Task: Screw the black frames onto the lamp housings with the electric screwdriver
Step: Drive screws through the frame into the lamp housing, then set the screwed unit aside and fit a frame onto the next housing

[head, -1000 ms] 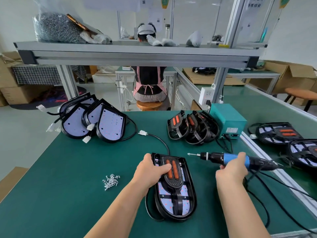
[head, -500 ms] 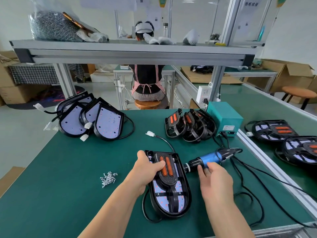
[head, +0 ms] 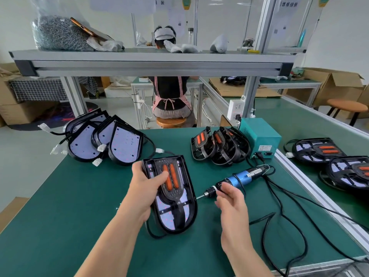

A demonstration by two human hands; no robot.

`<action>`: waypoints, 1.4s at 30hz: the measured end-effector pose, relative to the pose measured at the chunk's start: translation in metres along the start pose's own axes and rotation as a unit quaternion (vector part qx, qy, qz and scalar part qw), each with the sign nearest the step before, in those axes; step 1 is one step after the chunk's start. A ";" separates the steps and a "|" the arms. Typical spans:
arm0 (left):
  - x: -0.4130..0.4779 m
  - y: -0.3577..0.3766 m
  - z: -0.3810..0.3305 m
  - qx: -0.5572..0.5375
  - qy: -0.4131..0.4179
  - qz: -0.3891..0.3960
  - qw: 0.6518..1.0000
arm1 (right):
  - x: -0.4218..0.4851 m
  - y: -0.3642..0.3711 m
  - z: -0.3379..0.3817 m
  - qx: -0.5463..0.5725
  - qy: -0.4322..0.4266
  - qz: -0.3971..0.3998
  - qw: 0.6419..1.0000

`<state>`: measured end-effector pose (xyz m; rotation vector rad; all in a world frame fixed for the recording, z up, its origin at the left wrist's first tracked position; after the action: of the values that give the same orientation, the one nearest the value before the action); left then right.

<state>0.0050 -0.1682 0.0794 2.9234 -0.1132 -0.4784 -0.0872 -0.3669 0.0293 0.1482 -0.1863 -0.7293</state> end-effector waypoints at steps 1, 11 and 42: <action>-0.007 0.000 -0.010 0.009 0.022 0.028 0.999 | 0.002 0.004 0.003 -0.034 -0.047 0.037 0.998; -0.057 0.023 -0.048 -0.034 0.057 0.289 0.955 | 0.025 0.037 0.056 -0.021 -0.193 0.125 0.973; -0.006 0.073 -0.002 -0.105 0.048 0.149 0.982 | 0.031 -0.032 0.074 -0.112 -0.036 0.271 0.955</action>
<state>-0.0037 -0.2390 0.0972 2.6530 -0.4500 -0.2822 -0.1021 -0.4166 0.0988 -0.1449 -0.2017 -0.2041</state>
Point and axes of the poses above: each hand's wrist, its own x-axis towards the middle knuckle, its own y-axis out of the palm, z = x × y, the point moved 4 cm from there along x, towards the middle knuckle, and after that the axes turned 11 degrees about -y, right-handed, at the moved point
